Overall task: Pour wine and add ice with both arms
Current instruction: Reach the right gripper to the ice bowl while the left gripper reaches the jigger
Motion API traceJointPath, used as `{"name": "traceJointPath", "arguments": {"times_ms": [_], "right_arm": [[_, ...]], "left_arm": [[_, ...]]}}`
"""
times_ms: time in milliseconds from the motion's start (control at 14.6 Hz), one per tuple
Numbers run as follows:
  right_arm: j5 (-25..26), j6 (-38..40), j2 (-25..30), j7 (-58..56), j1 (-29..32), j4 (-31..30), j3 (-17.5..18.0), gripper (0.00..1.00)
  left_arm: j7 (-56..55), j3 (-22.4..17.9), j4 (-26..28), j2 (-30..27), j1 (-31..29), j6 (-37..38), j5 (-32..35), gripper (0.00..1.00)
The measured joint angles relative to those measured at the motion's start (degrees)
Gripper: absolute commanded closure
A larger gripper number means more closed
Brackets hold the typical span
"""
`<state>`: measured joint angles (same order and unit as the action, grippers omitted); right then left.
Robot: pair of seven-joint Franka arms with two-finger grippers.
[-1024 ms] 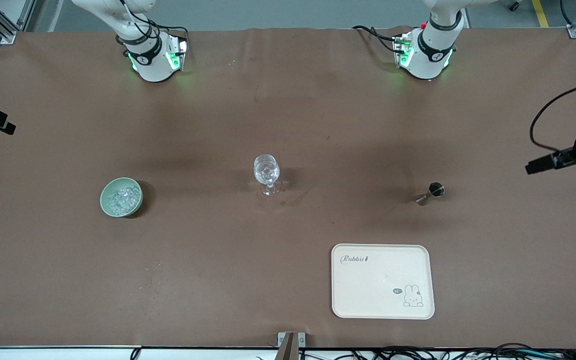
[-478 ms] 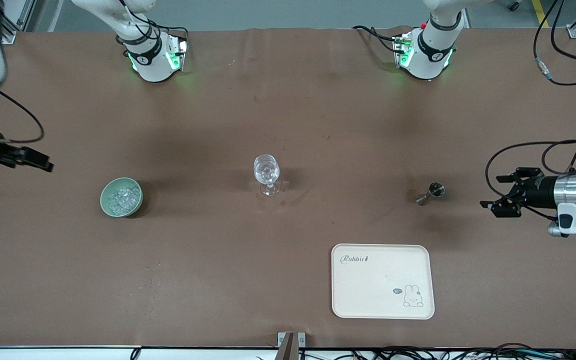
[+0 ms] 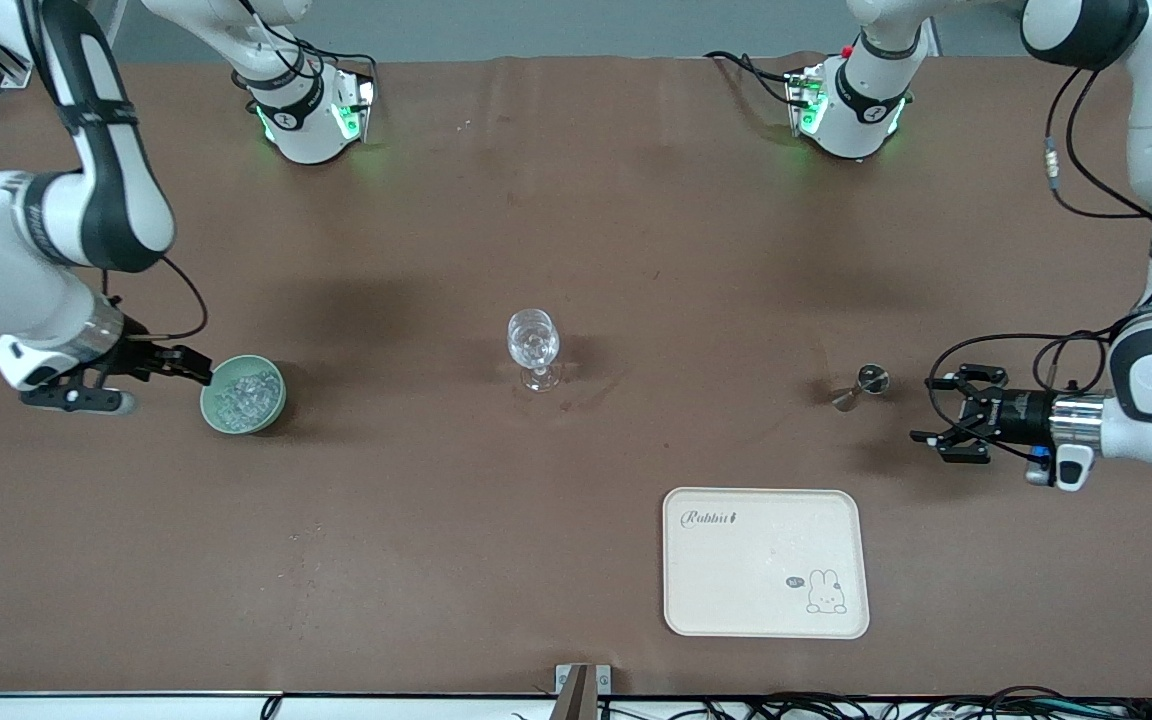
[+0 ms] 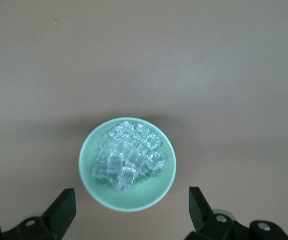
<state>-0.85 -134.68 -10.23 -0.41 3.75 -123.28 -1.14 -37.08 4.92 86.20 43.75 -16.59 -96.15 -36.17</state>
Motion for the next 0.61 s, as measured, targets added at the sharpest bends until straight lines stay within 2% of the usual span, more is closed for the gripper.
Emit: {"name": "traceJointPath", "arguments": {"times_ms": [137, 341, 614], "right_arm": [[0.0, -4.7, -2.0, 1.1, -0.3, -2.8, 0.0, 0.00], [0.0, -8.1, -5.3, 3.0, -1.1, -3.4, 0.1, 0.01], [0.0, -12.3, -8.5, 3.5, -1.3, -4.0, 0.1, 0.15]], "left_arm": [[0.0, 0.0, 0.6, 2.1, 0.0, 0.0, -2.4, 0.09], [0.0, 0.2, 1.6, 4.0, 0.0, 0.1, -4.8, 0.17], [0.0, 0.4, 2.8, 4.8, 0.1, 0.4, -5.2, 0.29]]}}
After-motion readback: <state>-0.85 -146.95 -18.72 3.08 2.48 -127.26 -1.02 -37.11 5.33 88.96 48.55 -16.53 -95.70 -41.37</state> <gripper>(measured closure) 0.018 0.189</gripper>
